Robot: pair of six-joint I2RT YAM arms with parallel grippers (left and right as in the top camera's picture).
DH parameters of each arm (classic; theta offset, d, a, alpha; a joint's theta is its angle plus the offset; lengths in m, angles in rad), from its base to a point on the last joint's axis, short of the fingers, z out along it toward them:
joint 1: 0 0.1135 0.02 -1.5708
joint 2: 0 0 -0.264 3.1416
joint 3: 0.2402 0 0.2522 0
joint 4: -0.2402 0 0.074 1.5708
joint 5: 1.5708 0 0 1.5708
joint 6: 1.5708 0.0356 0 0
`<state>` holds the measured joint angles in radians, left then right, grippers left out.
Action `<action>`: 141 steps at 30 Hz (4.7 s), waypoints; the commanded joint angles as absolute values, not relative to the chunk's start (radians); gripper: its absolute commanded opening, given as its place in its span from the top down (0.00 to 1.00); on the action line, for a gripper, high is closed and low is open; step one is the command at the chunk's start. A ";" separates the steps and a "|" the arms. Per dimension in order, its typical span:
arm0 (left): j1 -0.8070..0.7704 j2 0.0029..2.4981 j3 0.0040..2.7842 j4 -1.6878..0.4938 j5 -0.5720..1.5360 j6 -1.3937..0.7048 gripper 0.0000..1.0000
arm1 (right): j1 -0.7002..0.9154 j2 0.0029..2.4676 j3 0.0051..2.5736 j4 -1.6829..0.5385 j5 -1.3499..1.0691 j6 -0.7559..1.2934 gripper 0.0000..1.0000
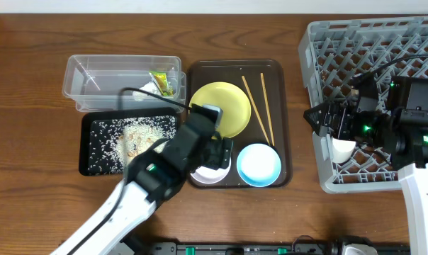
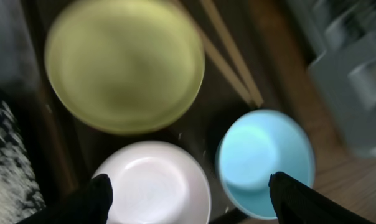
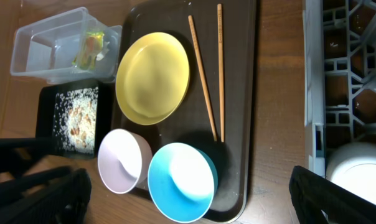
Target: Sort waste into correct bins and load items into the dishwasher rack
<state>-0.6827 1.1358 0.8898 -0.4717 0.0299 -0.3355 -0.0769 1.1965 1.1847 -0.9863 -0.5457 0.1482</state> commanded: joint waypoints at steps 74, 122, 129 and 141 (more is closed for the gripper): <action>0.017 0.006 0.004 -0.062 0.086 -0.083 0.09 | -0.070 1.197 1.195 -0.987 -0.583 0.249 0.01; 0.017 0.006 0.004 -0.062 0.086 -0.083 0.07 | 0.361 1.283 1.139 -0.921 0.411 0.489 0.99; 0.017 0.006 0.004 -0.062 0.086 -0.083 0.07 | 0.296 1.168 1.181 -0.760 0.777 0.489 0.99; 0.017 0.006 0.004 -0.062 0.086 -0.083 0.07 | 0.167 1.396 1.180 -0.622 1.127 0.463 0.99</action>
<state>0.0124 0.0113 0.0319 -0.0479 0.0761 -0.0959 0.1913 1.3437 1.1824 -0.6514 0.9886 0.4740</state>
